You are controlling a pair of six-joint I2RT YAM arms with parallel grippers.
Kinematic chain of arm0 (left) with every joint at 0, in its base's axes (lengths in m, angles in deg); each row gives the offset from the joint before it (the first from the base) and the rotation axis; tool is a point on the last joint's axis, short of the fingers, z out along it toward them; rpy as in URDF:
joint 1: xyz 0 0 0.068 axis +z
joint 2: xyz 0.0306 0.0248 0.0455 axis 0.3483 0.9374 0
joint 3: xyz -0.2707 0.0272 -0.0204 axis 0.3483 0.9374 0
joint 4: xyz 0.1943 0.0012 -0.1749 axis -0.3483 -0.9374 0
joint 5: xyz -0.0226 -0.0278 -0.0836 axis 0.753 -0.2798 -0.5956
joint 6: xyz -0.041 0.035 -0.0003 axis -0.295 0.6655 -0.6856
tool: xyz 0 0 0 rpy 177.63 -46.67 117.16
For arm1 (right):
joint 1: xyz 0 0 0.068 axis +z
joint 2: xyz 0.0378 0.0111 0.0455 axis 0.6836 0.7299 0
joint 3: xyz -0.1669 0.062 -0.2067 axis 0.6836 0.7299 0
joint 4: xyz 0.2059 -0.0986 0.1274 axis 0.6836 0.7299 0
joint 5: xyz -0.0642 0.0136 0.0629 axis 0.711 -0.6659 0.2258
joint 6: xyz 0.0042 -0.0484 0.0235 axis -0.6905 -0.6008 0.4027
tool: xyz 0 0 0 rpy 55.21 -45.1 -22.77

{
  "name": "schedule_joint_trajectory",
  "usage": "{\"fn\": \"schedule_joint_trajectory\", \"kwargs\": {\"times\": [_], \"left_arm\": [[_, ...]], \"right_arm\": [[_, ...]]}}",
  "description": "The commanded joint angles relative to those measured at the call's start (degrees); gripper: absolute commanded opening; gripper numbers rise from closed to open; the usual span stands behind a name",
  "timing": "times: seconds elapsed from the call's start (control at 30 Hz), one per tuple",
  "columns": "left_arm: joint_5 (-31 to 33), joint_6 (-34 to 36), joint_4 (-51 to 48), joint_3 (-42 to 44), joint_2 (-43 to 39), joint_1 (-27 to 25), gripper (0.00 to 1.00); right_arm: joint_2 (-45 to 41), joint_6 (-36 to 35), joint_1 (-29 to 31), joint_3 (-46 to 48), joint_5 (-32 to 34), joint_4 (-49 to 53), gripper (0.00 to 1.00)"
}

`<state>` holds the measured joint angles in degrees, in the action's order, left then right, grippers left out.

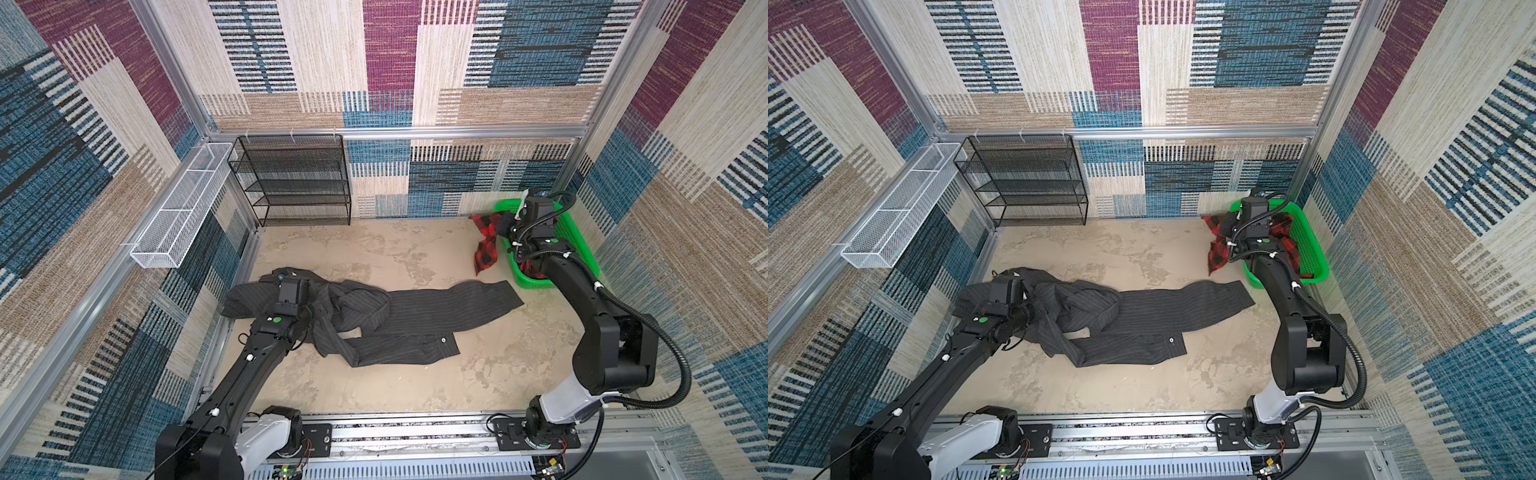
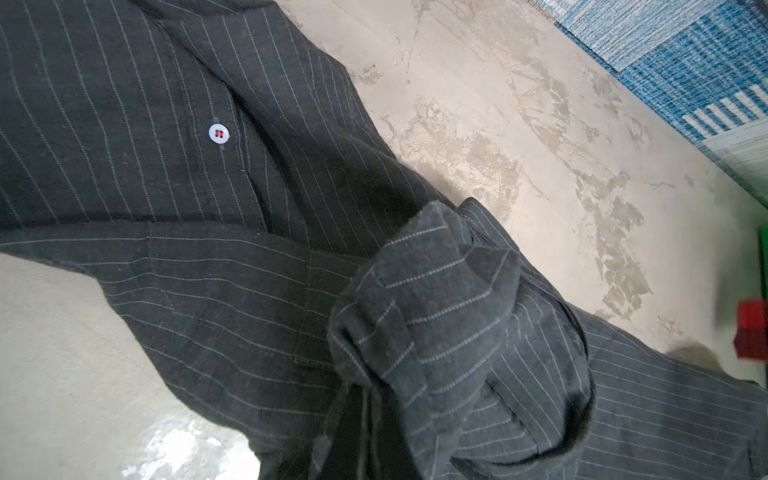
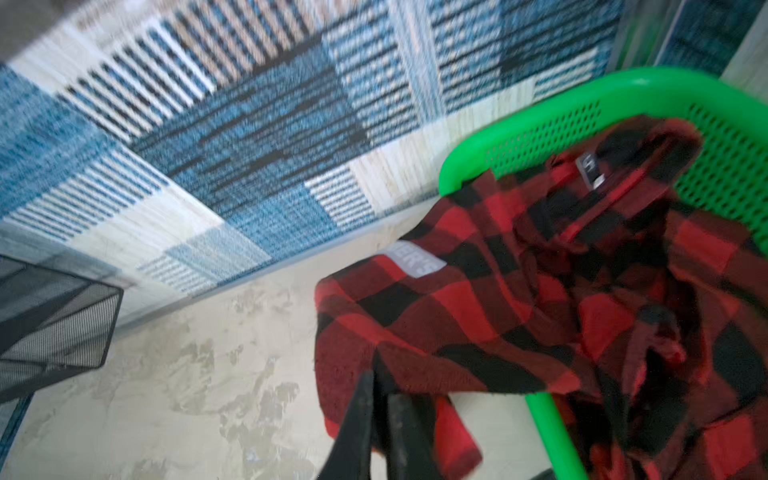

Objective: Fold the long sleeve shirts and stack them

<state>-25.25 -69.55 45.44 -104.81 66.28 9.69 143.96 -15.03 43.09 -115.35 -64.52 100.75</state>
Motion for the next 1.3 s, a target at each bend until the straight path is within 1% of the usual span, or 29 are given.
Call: {"fn": "schedule_joint_trajectory", "kwargs": {"times": [0.0,0.2,0.4,0.5,0.6,0.7,0.73,0.8,0.83,0.93,1.07,1.17,1.27], "left_arm": [[1.5,-0.6,1.0,-0.6,-0.1,-0.5,0.0],[1.6,-0.4,0.1,-0.5,-1.3,-1.1,0.0],[2.1,0.0,-1.1,-0.7,-2.7,-1.4,0.0],[2.3,0.2,-1.5,-1.0,-2.8,-1.4,0.0],[2.2,0.3,-1.8,-1.4,-2.4,-1.5,0.0],[2.0,0.3,-2.0,-1.7,-2.3,-1.5,0.0],[1.9,0.4,-2.2,-1.8,-2.3,-1.5,0.0],[1.5,0.6,-3.1,-2.4,-2.6,-1.5,0.0],[1.0,0.6,-3.6,-2.7,-2.9,-1.5,0.03],[-0.9,1.3,-5.6,-3.9,-4.3,-1.5,0.11],[-2.1,2.8,-11.1,-5.7,-7.2,-1.5,0.18],[-2.0,3.7,-15.9,-6.0,-9.6,-1.5,0.23],[-1.5,4.1,-19.6,-6.7,-9.8,-1.5,0.33]], "right_arm": [[0.7,-2.9,-3.0,-3.7,2.3,3.3,0.11],[5.2,-2.8,-9.7,-8.4,6.8,4.5,0.12],[7.8,-1.7,-14.7,-8.4,9.8,4.5,0.15],[8.6,-1.3,-16.7,-8.1,9.3,4.9,0.19],[10.2,-1.9,-17.5,-9.1,9.4,7.1,0.31],[10.4,-2.4,-17.6,-7.2,7.4,7.9,0.56],[9.9,-2.4,-17.6,-6.0,6.5,8.1,0.61],[7.9,-2.0,-17.5,-2.2,4.0,7.3,0.67],[6.3,-1.9,-17.2,0.5,2.5,6.5,0.69],[0.6,-1.5,-15.0,7.7,1.3,5.0,0.74],[-7.2,-0.6,-8.4,15.3,2.5,6.4,0.76],[-13.8,2.3,0.0,21.8,5.5,6.8,0.76],[-17.5,7.2,9.8,26.7,7.9,7.4,0.75]]}}
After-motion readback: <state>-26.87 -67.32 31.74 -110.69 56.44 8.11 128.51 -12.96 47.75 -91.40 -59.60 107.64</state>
